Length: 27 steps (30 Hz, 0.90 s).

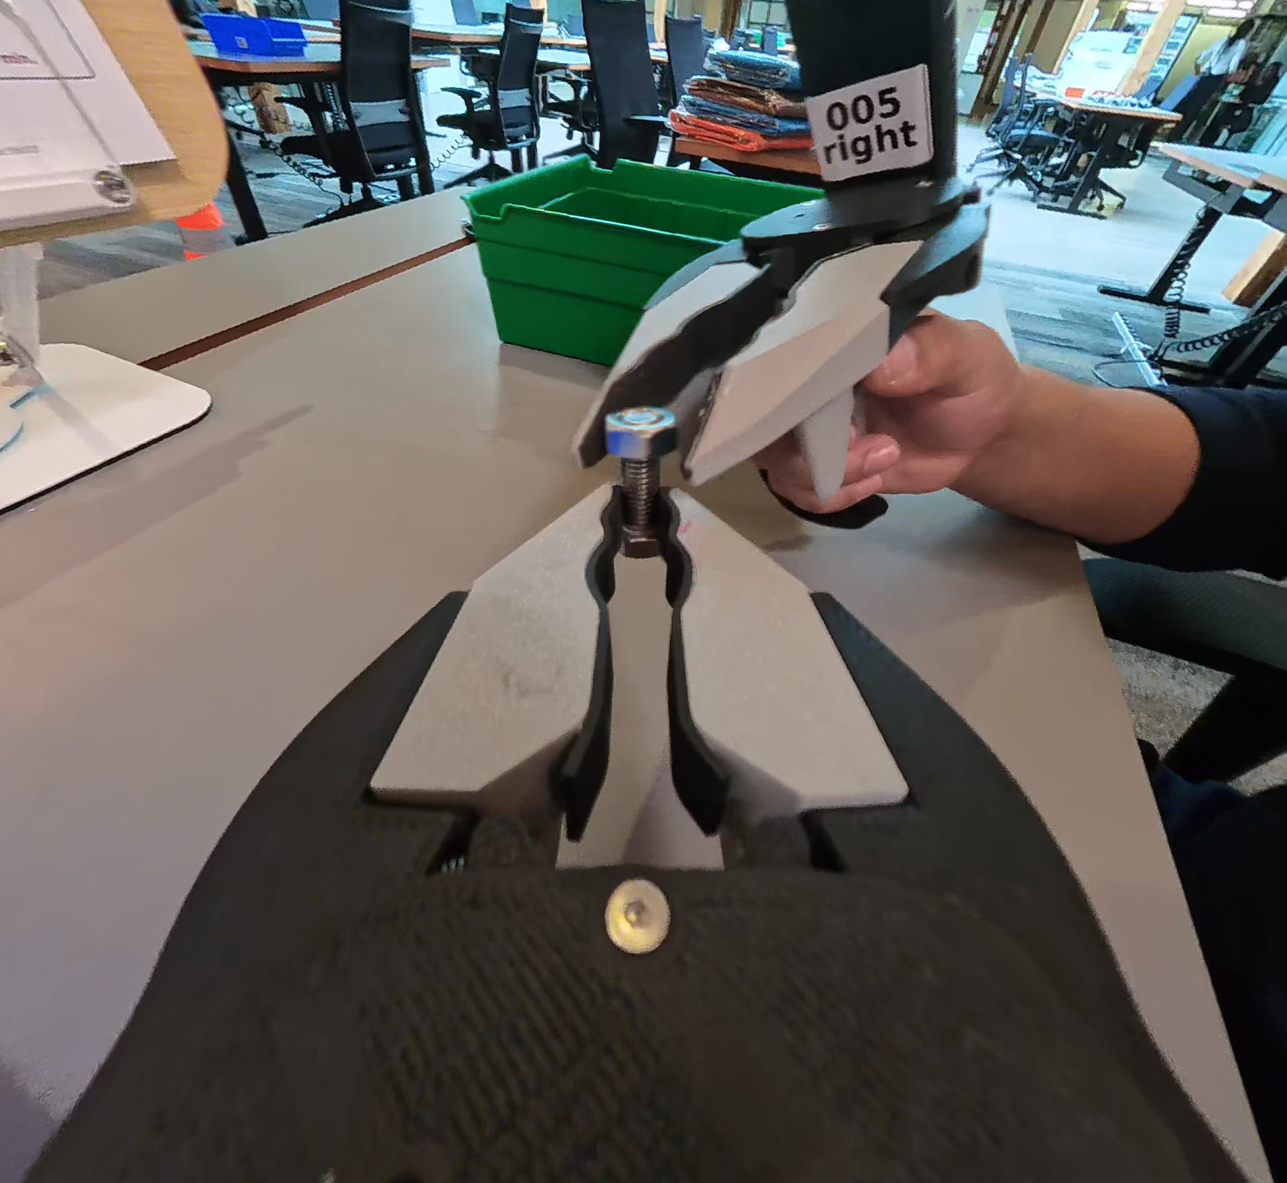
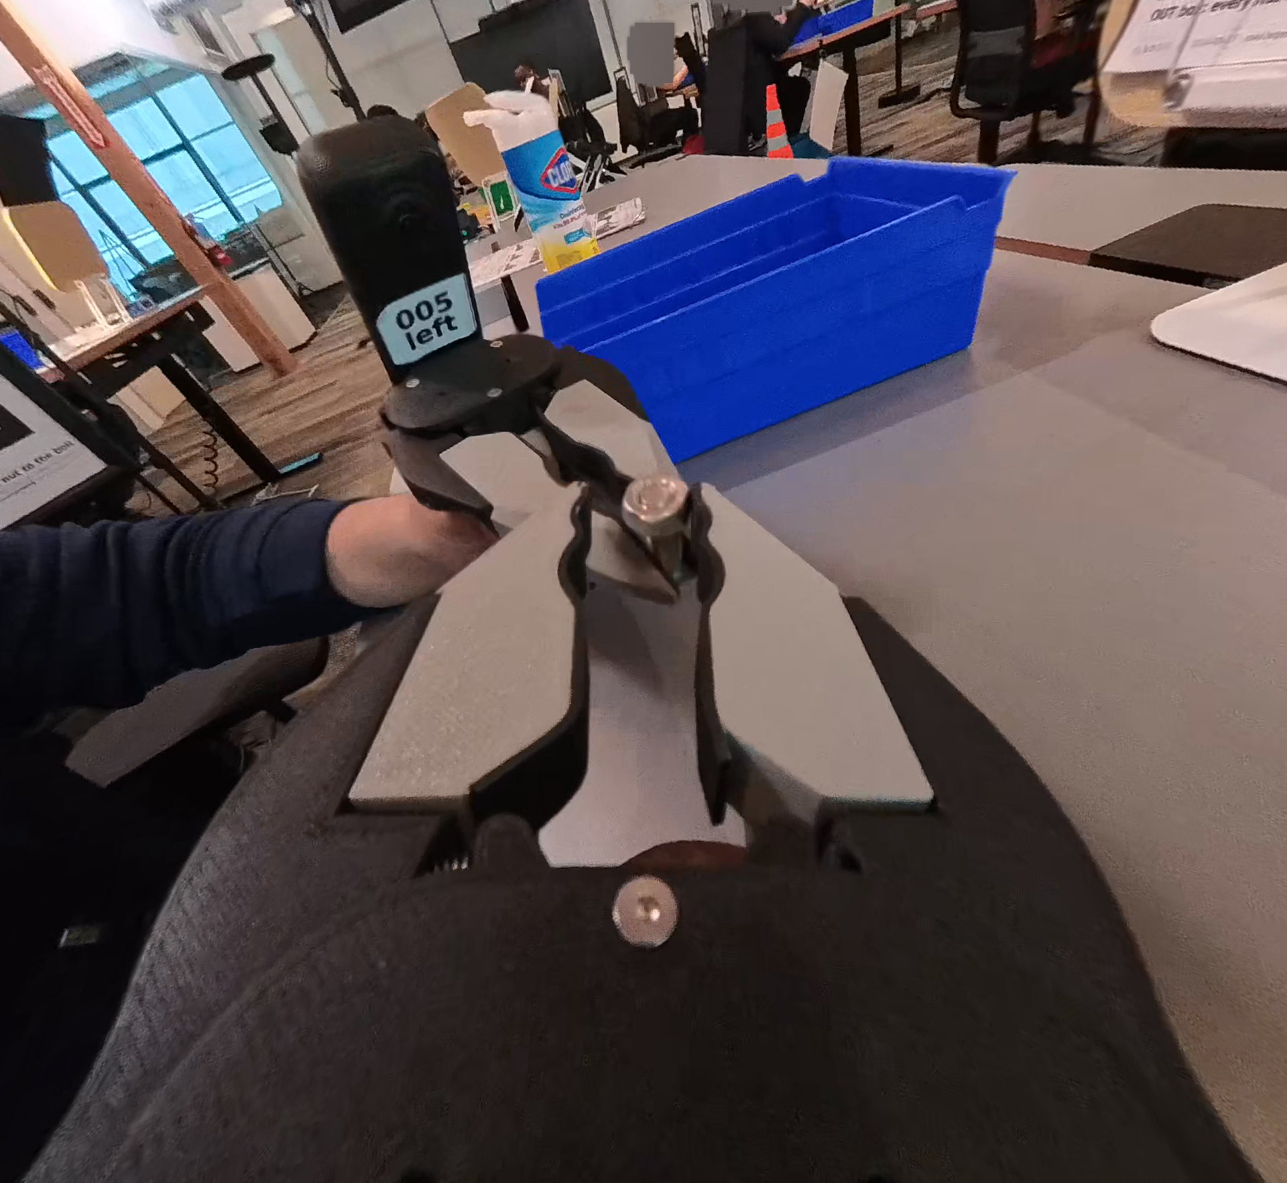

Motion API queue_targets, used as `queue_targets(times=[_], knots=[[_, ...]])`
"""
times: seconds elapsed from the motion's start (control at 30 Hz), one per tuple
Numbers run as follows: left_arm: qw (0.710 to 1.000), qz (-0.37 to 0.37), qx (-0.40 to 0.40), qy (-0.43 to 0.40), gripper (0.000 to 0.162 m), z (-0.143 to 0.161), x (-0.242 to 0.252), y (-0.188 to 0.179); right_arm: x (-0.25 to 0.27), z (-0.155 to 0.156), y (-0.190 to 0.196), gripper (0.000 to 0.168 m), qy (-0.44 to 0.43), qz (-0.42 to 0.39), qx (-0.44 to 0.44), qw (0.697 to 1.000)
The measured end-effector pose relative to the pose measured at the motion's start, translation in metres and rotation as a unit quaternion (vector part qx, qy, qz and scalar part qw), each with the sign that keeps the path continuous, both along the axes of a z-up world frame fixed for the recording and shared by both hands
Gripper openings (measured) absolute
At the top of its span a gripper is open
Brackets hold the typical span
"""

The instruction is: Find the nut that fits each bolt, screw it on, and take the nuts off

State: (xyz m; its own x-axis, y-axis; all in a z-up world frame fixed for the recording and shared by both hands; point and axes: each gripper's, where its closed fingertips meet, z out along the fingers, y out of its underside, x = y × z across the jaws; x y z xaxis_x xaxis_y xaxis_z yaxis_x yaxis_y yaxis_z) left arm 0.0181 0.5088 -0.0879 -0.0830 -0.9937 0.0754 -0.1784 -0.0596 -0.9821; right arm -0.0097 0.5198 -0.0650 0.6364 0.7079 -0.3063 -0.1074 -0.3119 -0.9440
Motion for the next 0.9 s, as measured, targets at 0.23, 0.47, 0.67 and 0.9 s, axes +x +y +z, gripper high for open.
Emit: queue_targets(times=[0.23,0.47,0.67,0.9], knots=[[1.0,0.004,0.017,0.016,0.007,-0.009,0.002,-0.002,0.011,0.001,0.004,0.025,-0.016,-0.029,0.014,0.999],[1.0,0.011,0.017,0.018,0.007,-0.008,-0.002,0.004,0.004,-0.007,0.004,0.02,-0.039,-0.024,0.009,0.999],[0.999,0.003,0.038,0.031,0.007,-0.013,0.005,-0.005,-0.001,-0.01,0.007,0.025,-0.079,-0.038,0.03,0.996],[0.999,0.032,0.02,0.018,0.007,-0.008,-0.002,0.012,0.01,-0.004,0.003,0.022,-0.031,-0.028,0.012,0.999]])
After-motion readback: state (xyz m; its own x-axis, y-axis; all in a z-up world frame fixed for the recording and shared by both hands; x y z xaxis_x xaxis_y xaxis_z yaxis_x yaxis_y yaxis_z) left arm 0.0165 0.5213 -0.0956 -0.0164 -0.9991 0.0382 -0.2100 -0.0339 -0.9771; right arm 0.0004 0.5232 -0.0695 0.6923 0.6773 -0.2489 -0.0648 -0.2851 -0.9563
